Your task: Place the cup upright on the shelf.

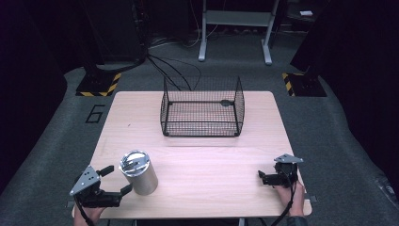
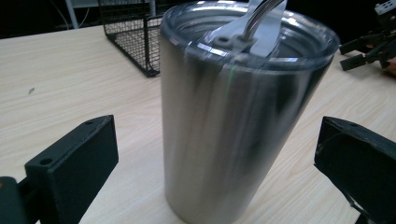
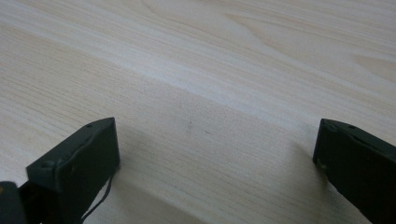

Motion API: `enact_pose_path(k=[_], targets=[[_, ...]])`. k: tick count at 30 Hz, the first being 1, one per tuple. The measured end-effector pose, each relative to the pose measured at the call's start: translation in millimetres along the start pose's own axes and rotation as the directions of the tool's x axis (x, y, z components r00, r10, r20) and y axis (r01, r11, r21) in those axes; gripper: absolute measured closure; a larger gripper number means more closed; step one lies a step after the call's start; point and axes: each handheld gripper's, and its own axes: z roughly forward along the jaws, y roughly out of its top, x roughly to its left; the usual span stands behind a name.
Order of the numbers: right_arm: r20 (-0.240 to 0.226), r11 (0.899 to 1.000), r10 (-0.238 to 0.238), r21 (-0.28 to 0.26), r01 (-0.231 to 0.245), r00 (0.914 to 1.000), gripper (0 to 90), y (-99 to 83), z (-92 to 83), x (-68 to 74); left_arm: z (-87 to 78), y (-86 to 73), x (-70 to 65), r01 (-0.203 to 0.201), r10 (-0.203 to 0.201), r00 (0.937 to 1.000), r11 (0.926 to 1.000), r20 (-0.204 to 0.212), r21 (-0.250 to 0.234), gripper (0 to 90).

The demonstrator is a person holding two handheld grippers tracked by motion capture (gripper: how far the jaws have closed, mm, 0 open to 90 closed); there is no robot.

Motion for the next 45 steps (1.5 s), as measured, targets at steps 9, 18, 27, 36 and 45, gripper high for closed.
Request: enact_pose_path(k=[9, 18, 27, 36, 45], targets=[[-0.001, 1.0, -0.001, 0.0, 0.001, 1.0, 0.1, -0.1, -0.1, 0.0, 11.8, 8.3, -5.8, -0.004, 0.006, 0.9994, 0.9986, 0.034, -0.053, 0.0], [-0.001, 1.0, -0.001, -0.001, 0.001, 1.0, 0.1, -0.1, 0.0, 0.0, 24.3, 13.6, -6.5, -0.012, 0.015, 0.9989, 0.9972, 0.045, -0.074, 0.0], [-0.002, 1.0, -0.002, -0.001, 0.002, 1.0, 0.1, -0.1, 0.0, -0.1, 33.9, 15.4, -10.0, -0.012, 0.013, 0.9998, 0.9962, 0.012, -0.086, 0.0], [0.0, 1.0, -0.005, -0.001, 0.005, 1.0, 0.1, -0.2, -0.2, 0.0, 46.7, 14.6, -18.9, -0.015, 0.008, 0.997, 0.9956, -0.077, -0.092, 0.0], [-0.001, 1.0, -0.004, 0.0, 0.004, 1.0, 0.1, -0.2, -0.3, -0.1, 47.8, 15.8, -22.6, -0.019, 0.01, 0.9938, 0.9963, -0.111, -0.084, 3.2]])
